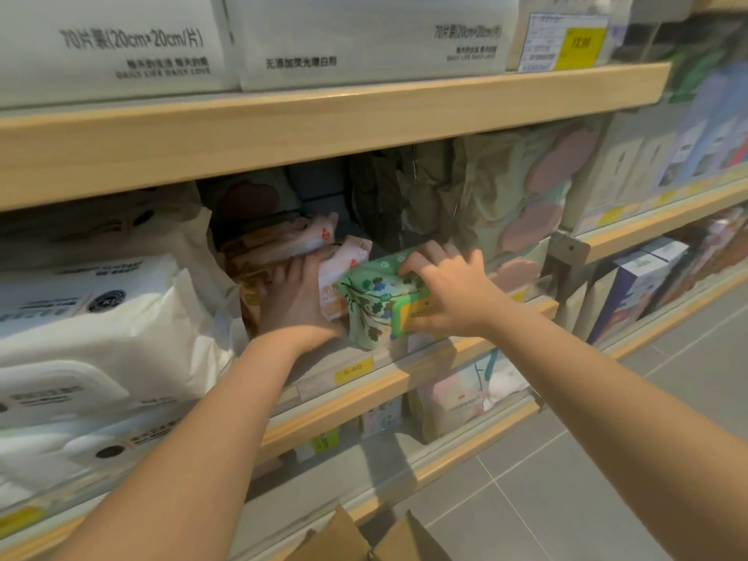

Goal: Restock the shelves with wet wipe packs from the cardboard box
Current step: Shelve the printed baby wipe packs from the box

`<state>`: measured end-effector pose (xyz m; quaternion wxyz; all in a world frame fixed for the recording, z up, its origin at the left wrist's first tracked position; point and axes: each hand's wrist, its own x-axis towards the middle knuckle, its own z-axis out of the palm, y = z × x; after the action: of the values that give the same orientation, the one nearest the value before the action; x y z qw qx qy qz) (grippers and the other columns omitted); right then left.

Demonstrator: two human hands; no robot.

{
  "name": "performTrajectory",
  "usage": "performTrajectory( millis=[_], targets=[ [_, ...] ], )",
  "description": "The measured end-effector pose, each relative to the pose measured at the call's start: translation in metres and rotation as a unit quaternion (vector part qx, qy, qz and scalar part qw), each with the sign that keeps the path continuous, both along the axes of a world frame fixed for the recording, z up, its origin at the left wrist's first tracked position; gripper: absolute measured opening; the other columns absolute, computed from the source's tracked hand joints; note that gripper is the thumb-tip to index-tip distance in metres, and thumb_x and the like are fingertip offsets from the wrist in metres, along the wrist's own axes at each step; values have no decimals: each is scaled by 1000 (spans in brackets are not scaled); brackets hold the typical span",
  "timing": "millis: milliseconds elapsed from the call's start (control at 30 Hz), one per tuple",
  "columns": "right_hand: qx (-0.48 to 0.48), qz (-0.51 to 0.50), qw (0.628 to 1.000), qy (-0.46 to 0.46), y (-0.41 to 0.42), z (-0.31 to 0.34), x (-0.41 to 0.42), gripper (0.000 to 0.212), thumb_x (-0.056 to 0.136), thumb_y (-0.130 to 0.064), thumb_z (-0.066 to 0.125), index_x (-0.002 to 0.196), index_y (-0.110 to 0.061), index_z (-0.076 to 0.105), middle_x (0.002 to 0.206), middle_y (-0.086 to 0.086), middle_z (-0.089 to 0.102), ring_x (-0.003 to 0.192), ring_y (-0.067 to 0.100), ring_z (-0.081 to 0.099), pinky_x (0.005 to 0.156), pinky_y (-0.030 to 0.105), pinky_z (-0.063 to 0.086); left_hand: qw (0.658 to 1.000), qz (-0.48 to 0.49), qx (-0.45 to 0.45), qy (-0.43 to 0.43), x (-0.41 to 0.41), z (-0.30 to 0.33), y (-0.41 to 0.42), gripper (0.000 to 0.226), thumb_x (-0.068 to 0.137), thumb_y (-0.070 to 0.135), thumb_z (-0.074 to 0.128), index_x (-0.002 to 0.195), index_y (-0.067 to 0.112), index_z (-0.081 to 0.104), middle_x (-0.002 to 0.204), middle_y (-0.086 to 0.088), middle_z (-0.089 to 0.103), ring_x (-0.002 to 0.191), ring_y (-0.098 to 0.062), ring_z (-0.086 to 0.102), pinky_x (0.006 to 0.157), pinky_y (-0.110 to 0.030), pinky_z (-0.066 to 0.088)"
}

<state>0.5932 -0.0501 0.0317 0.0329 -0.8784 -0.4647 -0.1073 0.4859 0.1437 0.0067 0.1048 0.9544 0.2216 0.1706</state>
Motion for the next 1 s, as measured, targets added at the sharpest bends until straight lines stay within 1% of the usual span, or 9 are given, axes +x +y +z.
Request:
performTrajectory(
  millis=[67, 133, 233, 300, 600, 733, 833, 900, 1000],
  targets=[
    [40, 9, 998, 44, 11, 0, -9, 77, 69, -69, 54, 125, -19, 39, 138, 4, 36, 128, 25, 35, 108, 55, 16, 1000, 28, -1, 6, 9, 5, 6, 109, 69, 48, 75, 149, 30, 3, 151, -8, 21, 136, -31, 20, 106, -49, 21],
    [68, 17, 994, 85, 28, -7, -16, 77, 74, -69, 54, 133, -22, 35, 149, 2, 30, 138, 24, 27, 112, 59, 8, 996, 45, 60, 37, 18, 3, 8, 91, 77, 52, 66, 148, 29, 14, 147, -11, 24, 133, -32, 21, 103, -51, 25],
    [57, -1, 998, 34, 42, -19, -18, 70, 83, -61, 50, 143, -36, 26, 153, -3, 28, 142, 25, 20, 111, 60, 9, 993, 60, 96, 18, 20, -8, 10, 69, 83, 46, 60, 143, 28, 29, 146, -11, 26, 134, -33, 21, 105, -51, 25],
    [63, -22, 998, 11, 41, -25, -15, 64, 85, -56, 50, 143, -37, 28, 151, -3, 31, 141, 24, 22, 111, 60, 11, 994, 59, 95, 8, 19, -14, 16, 68, 84, 48, 58, 143, 30, 29, 151, -9, 25, 137, -31, 20, 106, -50, 21],
    [70, -87, 993, -40, 35, -30, -27, 55, 88, -51, 45, 139, -35, 32, 144, 3, 40, 132, 30, 35, 104, 61, 20, 991, 74, 110, -4, 4, -16, 19, 71, 81, 52, 62, 141, 31, 31, 143, -7, 36, 132, -30, 29, 103, -47, 25],
    [58, -89, 994, -29, 41, -18, -20, 62, 82, -58, 49, 136, -32, 32, 135, 5, 42, 124, 31, 37, 103, 61, 24, 990, 82, 116, 8, 6, -16, 20, 71, 80, 53, 60, 141, 31, 30, 143, -7, 35, 131, -30, 29, 104, -49, 24],
    [49, -82, 995, -7, 56, -14, -19, 74, 76, -66, 52, 136, -27, 31, 132, 4, 45, 126, 32, 37, 106, 66, 14, 990, 78, 114, 13, 8, -19, 20, 72, 81, 54, 58, 142, 32, 27, 143, -7, 33, 131, -30, 27, 104, -49, 24],
    [50, -84, 995, 15, 65, -17, -21, 75, 77, -60, 57, 138, -27, 28, 135, 3, 46, 130, 33, 35, 106, 66, 11, 991, 79, 111, 15, 8, -20, 20, 73, 81, 54, 57, 142, 33, 25, 144, -6, 32, 132, -29, 26, 104, -48, 24],
    [28, -83, 996, -6, 61, -18, -23, 70, 78, -48, 62, 138, -28, 32, 130, 5, 47, 123, 32, 37, 105, 62, 19, 991, 78, 104, 13, 6, -18, 19, 73, 81, 54, 58, 143, 32, 26, 146, -6, 31, 133, -29, 25, 103, -47, 24]
  ],
)
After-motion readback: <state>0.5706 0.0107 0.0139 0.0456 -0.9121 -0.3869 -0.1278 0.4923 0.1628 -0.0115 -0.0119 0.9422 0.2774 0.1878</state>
